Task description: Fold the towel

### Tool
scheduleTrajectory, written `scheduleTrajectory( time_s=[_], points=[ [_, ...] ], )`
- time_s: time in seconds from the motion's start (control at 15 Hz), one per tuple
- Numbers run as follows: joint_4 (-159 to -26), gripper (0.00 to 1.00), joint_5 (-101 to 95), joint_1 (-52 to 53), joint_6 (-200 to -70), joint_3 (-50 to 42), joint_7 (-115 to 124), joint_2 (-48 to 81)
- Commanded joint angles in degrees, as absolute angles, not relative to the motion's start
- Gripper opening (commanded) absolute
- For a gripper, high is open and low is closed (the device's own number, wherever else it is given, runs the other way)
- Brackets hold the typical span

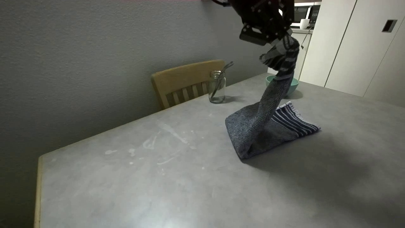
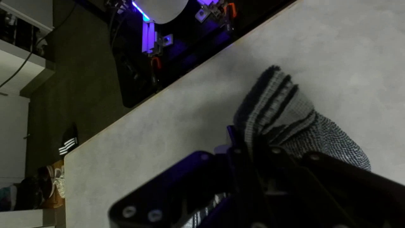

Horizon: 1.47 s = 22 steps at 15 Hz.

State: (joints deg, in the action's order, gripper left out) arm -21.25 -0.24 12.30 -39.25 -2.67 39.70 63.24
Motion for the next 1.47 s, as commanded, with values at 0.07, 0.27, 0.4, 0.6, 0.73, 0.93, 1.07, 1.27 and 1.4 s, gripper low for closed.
scheduleTrajectory(
  time_s=[0.07,0.27,0.4,0.6,0.73,0.93,1.07,1.27,1.4],
  points=[
    [-22.25,0.02,1.13,9.00,-34.40,-2.74,40.08,61.91],
    [-21.80,0.02,0.97,6.79,-34.84,-3.21,40.82,62.15],
    [-21.63,0.02,2.25,4.81,-37.86,-2.32,39.72,62.92],
    [-21.63,0.02,5.06,2.37,-42.06,-0.95,38.28,64.21],
    [-20.01,0.02,5.26,1.63,-42.76,-0.81,37.16,66.07],
    [-20.60,0.02,4.35,0.80,-44.15,-1.40,35.66,66.87],
    [-20.66,0.02,2.73,0.41,-44.74,-2.33,33.86,67.17],
    [-21.91,0.02,0.03,-0.46,-45.89,-4.16,30.24,66.12],
    [-21.94,0.02,-1.88,-1.07,-45.70,-5.33,27.44,65.89]
  ],
)
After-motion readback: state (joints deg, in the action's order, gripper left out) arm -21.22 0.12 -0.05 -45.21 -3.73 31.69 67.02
